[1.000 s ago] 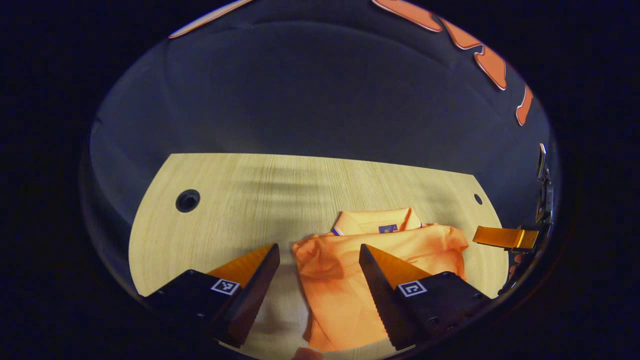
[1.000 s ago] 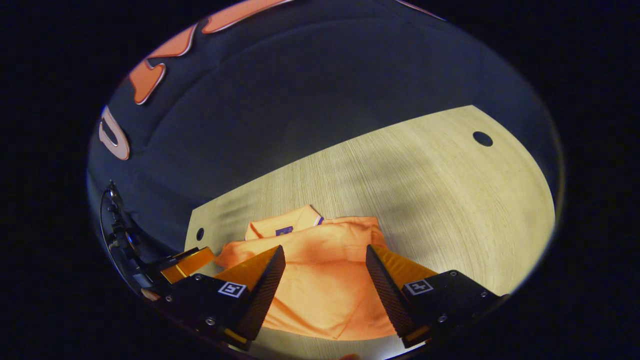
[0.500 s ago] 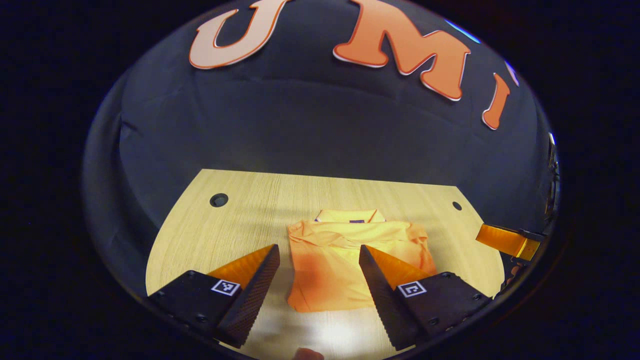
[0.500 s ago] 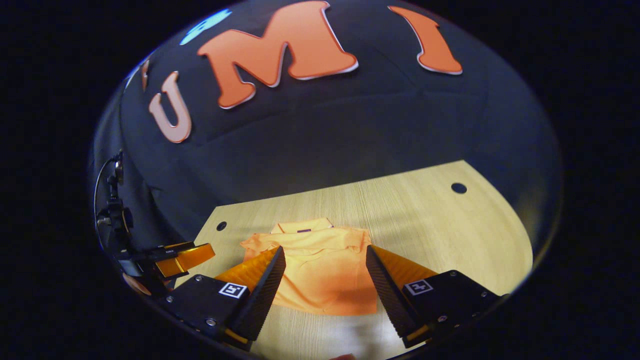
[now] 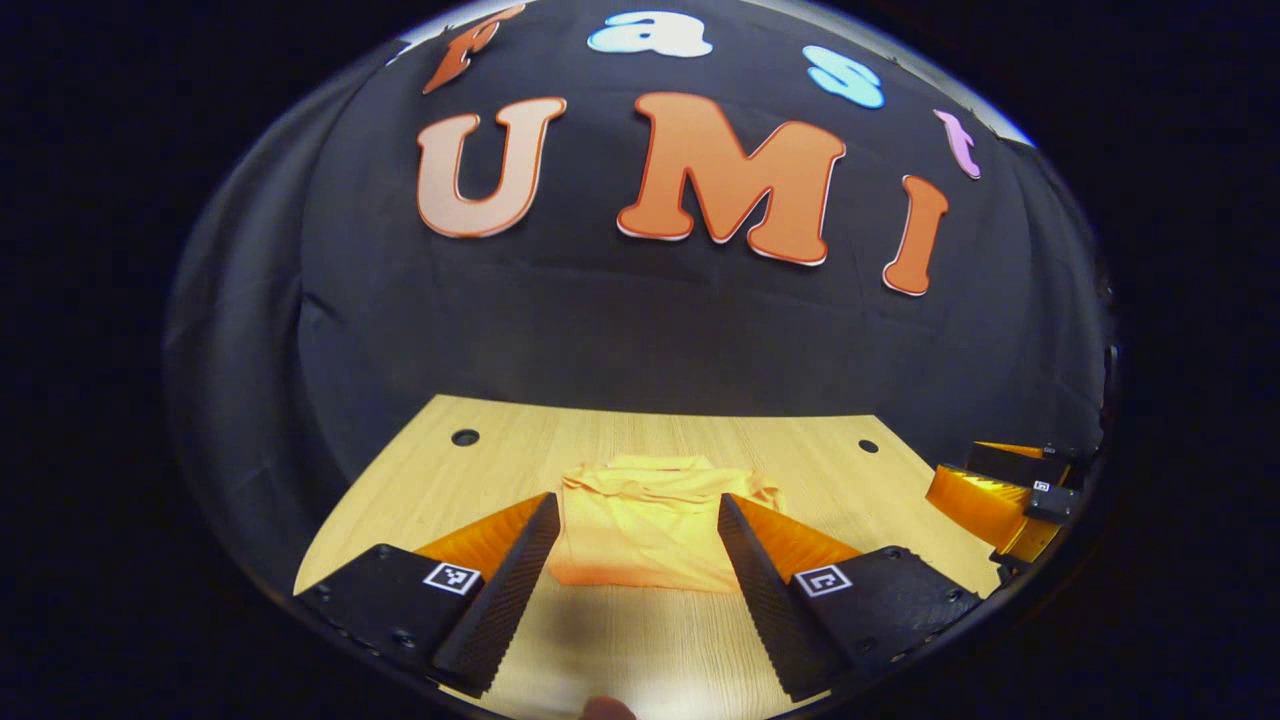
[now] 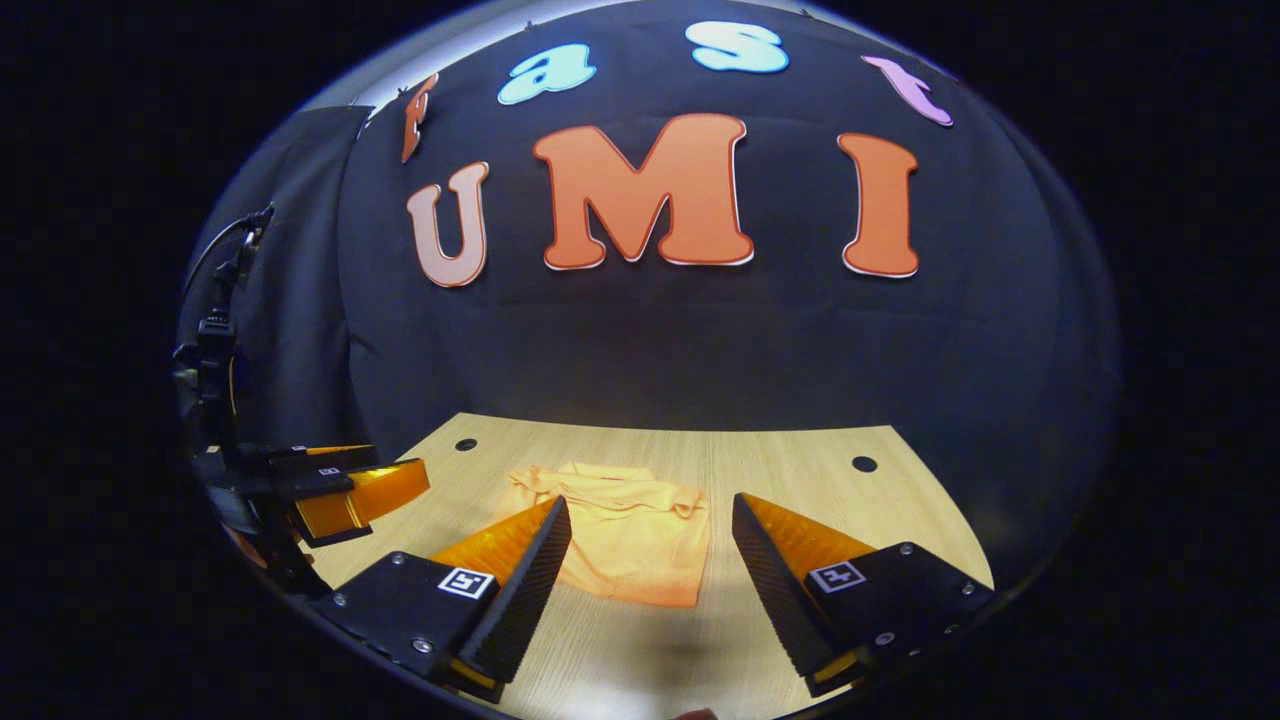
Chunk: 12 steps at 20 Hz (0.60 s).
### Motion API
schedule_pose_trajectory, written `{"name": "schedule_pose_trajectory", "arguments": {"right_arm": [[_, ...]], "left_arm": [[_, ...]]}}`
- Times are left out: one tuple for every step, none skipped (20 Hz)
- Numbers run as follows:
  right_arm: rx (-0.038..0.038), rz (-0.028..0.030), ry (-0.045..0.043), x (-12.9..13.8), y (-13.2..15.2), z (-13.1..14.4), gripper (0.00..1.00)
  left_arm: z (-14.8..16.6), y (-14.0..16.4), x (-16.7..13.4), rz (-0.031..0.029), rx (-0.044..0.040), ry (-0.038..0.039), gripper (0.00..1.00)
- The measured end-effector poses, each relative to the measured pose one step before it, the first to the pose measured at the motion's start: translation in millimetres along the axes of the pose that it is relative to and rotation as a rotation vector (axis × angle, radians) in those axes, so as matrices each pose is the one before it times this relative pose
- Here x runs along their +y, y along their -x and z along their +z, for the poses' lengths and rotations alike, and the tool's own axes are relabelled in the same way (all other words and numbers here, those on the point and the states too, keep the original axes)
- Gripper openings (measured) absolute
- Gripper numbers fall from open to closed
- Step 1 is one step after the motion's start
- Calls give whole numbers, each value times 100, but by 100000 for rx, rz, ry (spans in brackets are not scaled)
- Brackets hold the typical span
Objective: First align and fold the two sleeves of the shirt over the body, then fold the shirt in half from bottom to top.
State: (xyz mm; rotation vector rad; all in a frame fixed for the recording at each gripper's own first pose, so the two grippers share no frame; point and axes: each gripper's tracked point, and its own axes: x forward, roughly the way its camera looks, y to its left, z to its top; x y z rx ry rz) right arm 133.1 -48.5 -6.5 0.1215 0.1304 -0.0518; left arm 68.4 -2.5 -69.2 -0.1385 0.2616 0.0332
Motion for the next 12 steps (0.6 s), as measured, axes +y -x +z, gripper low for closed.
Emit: {"name": "schedule_pose_trajectory", "arguments": {"right_arm": [[-2764,-1512,984,-362,75,374,99],[-2631,-863,803,-311,-15,364,99],[-1610,-398,1083,-110,45,231,98],[-1554,-389,1357,-247,167,185,98],[-1926,429,1447,-72,245,112,98],[-2374,-106,1595,-253,265,245,98],[-1756,58,1130,-13,-57,171,98],[-2100,-455,669,-143,-199,336,98],[513,550,-648,-5,260,-175,98],[129,1247,-1497,246,296,13,98],[-922,184,-1237,147,201,114,98],[-965,-398,-425,-33,35,95,98]], "left_arm": [[-167,1254,-863,194,-1578,-8,98],[-371,899,-449,-259,-1106,1004,98],[-88,1154,-441,26,-2725,1097,98],[419,1472,69,-224,-4193,1659,98],[353,1404,-388,441,-3913,648,98],[292,1653,-230,529,-3870,-189,98],[209,1468,-479,-370,-3346,-1078,98],[-20,1365,-323,809,-1110,-2085,98],[-267,835,-426,719,887,-1476,98],[-300,478,-634,166,546,-357,98],[180,529,-619,-1014,-634,378,98],[4,558,-505,-653,-401,-183,98]]}}
